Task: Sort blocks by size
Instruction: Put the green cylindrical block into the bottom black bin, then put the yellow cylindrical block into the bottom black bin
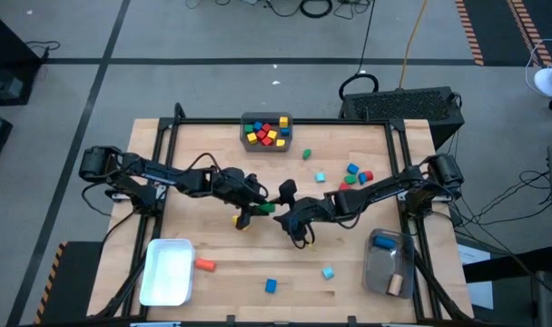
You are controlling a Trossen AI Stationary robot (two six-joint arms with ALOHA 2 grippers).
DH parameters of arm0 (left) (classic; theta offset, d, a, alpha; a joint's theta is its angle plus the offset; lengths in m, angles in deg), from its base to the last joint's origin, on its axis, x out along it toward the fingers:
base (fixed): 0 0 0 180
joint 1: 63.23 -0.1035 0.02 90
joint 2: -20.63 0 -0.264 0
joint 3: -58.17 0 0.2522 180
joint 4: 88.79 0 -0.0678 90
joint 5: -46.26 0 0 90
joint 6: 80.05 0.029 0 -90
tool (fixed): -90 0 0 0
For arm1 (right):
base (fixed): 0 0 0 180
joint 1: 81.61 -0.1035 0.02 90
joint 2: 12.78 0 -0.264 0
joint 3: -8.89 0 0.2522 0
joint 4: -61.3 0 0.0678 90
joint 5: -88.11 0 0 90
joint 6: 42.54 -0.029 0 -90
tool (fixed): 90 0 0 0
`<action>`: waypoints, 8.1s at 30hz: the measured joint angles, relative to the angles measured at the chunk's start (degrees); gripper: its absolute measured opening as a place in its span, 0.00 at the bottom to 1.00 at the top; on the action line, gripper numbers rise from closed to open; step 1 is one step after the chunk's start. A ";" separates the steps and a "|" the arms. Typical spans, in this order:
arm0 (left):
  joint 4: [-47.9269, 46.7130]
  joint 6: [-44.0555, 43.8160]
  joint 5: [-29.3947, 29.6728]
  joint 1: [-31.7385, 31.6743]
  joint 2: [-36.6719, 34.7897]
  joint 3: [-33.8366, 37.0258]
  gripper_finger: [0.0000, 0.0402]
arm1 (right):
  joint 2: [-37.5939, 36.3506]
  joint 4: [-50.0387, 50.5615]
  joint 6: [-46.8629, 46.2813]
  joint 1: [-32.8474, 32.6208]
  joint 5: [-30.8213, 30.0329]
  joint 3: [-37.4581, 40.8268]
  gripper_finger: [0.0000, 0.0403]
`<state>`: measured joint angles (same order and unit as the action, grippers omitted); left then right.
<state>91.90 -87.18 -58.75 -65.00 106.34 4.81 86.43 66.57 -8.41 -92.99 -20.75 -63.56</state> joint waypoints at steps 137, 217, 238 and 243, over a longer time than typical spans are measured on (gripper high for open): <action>-32.17 6.56 13.37 10.33 -6.91 0.00 0.59 | -20.55 77.15 -92.68 -38.88 17.53 -3.75 0.42; 19.55 12.60 15.37 13.43 5.79 0.00 0.35 | -11.08 -6.93 -33.48 -10.52 -7.19 9.94 0.56; 24.23 13.68 16.90 13.37 5.79 -0.02 0.35 | -10.99 -10.88 -30.10 -5.41 2.76 9.92 0.47; 24.26 13.62 17.64 13.32 5.79 -0.02 0.35 | -10.99 -11.38 -28.79 -5.03 2.88 9.92 0.37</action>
<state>116.16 -73.57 -41.11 -51.68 112.14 4.79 75.44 55.19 -37.20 -98.02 -17.87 -53.64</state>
